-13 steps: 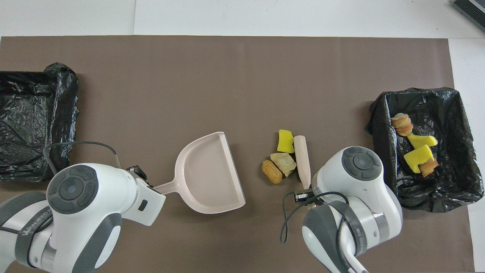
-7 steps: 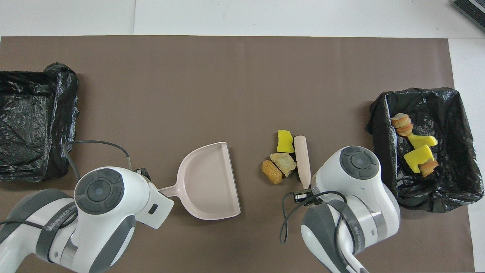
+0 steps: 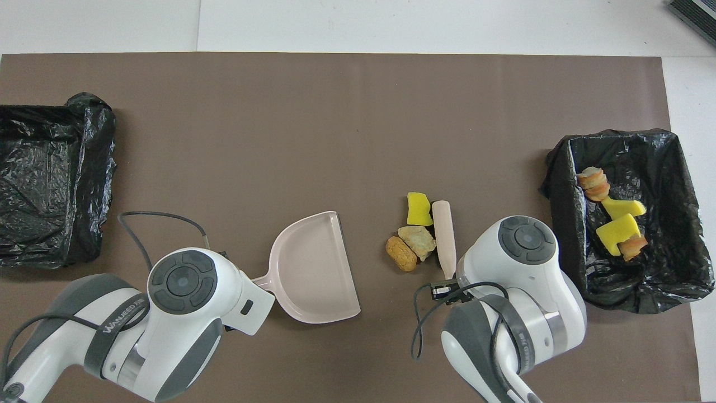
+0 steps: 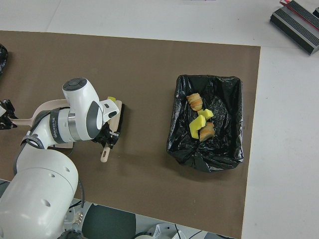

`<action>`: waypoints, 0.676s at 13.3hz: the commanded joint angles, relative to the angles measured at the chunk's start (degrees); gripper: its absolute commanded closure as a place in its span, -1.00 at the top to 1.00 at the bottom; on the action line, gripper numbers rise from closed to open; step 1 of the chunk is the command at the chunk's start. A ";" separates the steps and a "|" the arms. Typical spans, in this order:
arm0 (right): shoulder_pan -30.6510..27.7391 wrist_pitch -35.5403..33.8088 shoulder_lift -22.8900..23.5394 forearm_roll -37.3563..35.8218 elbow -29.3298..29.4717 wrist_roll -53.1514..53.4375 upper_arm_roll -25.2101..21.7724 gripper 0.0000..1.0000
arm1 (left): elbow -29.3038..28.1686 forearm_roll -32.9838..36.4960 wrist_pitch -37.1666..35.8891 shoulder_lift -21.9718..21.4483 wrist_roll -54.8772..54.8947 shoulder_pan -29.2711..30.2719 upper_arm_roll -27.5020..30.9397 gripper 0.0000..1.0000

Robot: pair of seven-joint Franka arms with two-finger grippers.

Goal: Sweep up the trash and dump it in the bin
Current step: 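Sweep the trash into the dustpan with the brush in the right gripper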

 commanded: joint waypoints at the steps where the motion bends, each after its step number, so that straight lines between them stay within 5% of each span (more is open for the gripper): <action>1: 2.75 3.21 1.51 4.30 -0.07 0.30 0.22 -1.00 | 1.99 1.65 0.68 2.84 -3.87 -1.00 0.29 -1.00; 9: 16.97 8.66 9.08 19.32 9.59 3.29 0.31 -1.00 | 2.43 1.65 0.68 3.46 -5.03 -1.00 0.29 -1.00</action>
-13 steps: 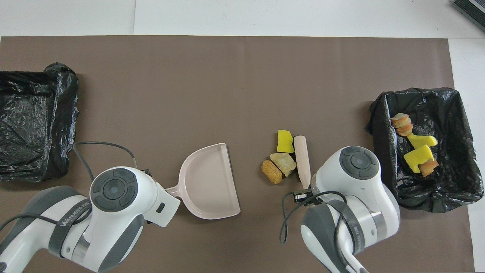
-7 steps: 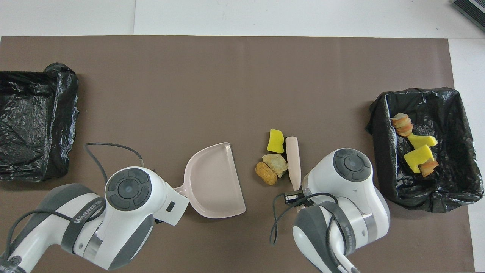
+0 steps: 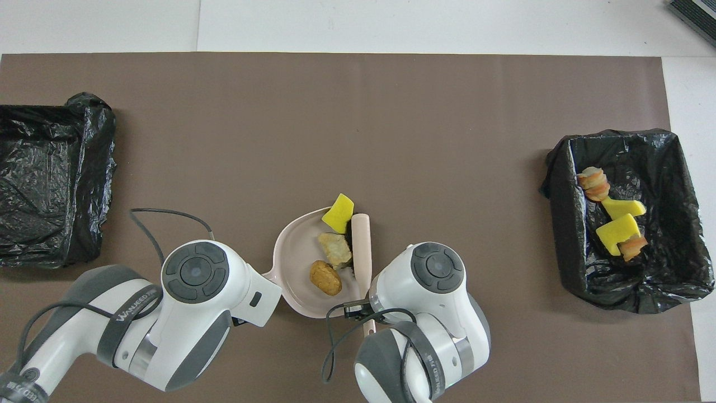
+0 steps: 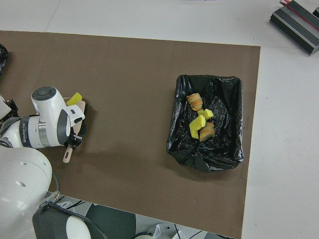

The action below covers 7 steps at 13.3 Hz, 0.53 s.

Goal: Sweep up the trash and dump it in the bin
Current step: 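Sweep the trash into the dustpan with the brush in the right gripper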

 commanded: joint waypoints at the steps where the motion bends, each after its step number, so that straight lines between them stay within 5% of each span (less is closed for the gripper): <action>1: 2.53 -0.05 1.63 5.99 3.63 0.46 -0.03 -1.00 | 0.93 1.62 0.68 1.07 -2.55 -0.90 0.39 -1.00; 4: 2.19 -5.46 0.41 5.23 3.55 1.25 -0.64 -1.00 | 0.93 1.62 0.68 1.15 -2.63 -0.55 0.39 -1.00; 7: 1.13 -13.29 -2.66 -4.84 3.81 7.92 -0.82 -1.00 | 0.93 1.62 0.68 1.15 -2.63 -0.46 0.39 -1.00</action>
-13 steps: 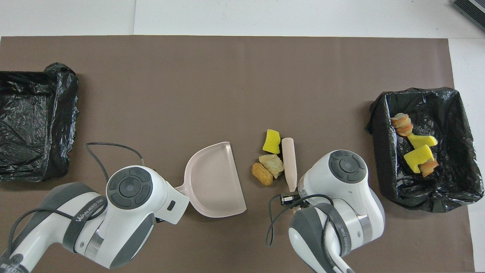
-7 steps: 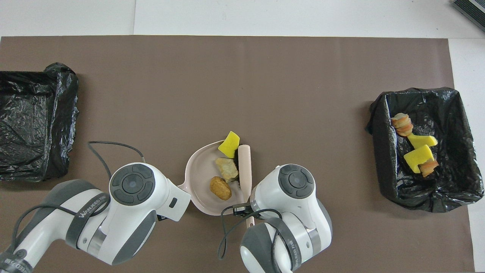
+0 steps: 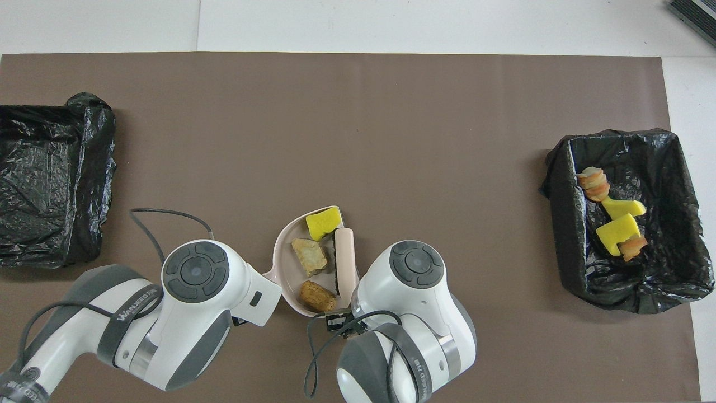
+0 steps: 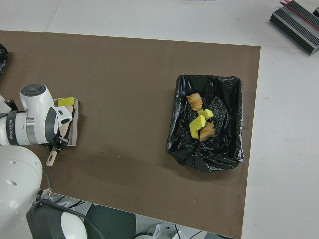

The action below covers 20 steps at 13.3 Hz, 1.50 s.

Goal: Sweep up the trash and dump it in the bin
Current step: 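Sweep the trash into the dustpan with the brush in the right gripper, then carry the loaded dustpan with the left gripper over the left bin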

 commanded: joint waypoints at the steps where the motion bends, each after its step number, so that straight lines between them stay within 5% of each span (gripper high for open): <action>1: -1.24 -6.92 -4.13 -6.55 0.30 4.01 0.20 -1.00 | 0.90 1.62 0.68 1.05 -2.39 -0.46 0.37 -1.00; 5: -5.35 -16.34 -9.67 -13.76 1.87 3.92 0.20 -1.00 | 0.81 1.35 0.50 0.88 -2.39 0.15 0.37 -1.00; 9: -5.99 -18.47 -9.68 -15.80 3.46 4.53 0.20 -1.00 | 0.99 -2.05 2.00 0.09 0.40 3.66 0.80 -1.00; 15: -4.76 -11.53 -10.57 -14.57 0.47 9.79 0.99 -1.00 | 4.94 -10.15 -3.01 -2.90 4.28 9.72 1.60 -1.00; 20: 5.95 -1.86 -6.44 -14.57 -2.60 19.45 1.08 -1.00 | 13.01 -13.24 -12.75 -4.49 17.62 23.25 2.04 -1.00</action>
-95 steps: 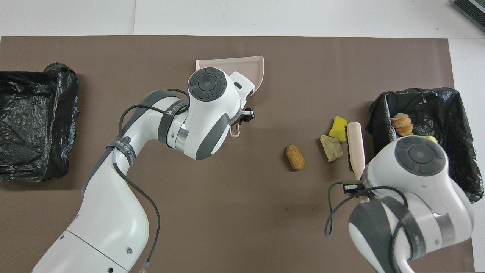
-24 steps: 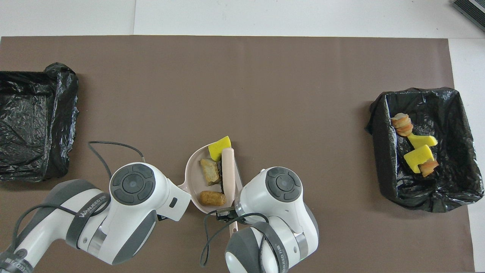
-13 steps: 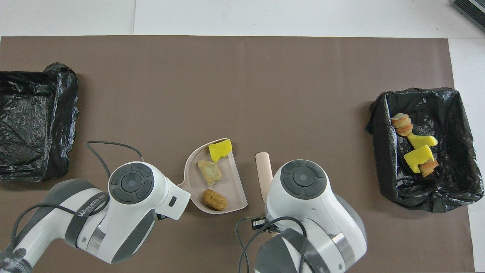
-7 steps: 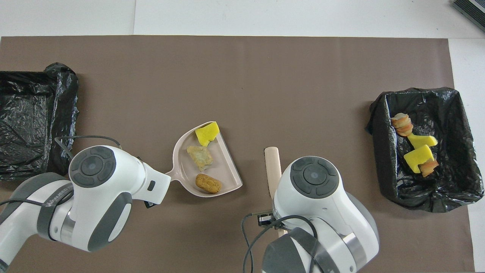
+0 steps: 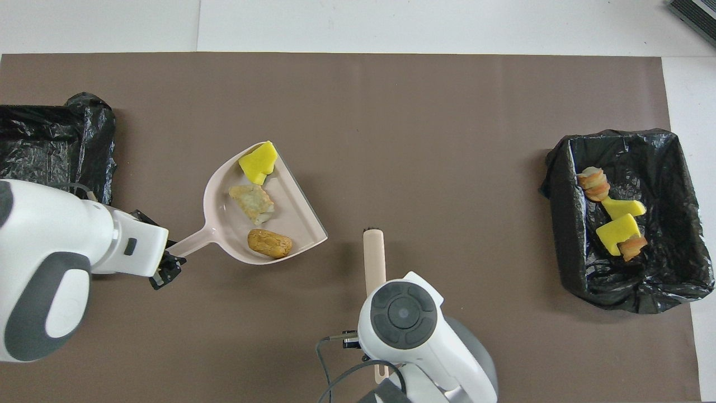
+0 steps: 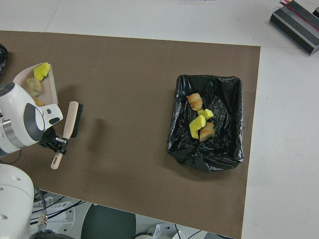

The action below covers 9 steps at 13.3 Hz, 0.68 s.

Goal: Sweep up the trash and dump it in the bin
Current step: 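Carry the loaded dustpan with the left gripper over the left bin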

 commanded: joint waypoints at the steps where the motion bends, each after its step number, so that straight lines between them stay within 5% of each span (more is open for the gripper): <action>1: 5.38 3.74 3.35 -0.29 -0.63 5.91 0.05 -1.00 | 5.66 -1.80 -6.50 -0.33 8.51 8.02 -0.11 -1.00; 5: 9.89 4.98 6.27 4.52 -0.28 8.04 0.23 -1.00 | 11.47 -1.28 -8.89 1.86 18.63 17.16 0.41 -1.00; 9: 10.85 8.66 6.36 9.28 -0.36 7.60 0.32 -1.00 | 21.13 0.73 -6.61 8.44 28.13 26.93 0.41 -1.00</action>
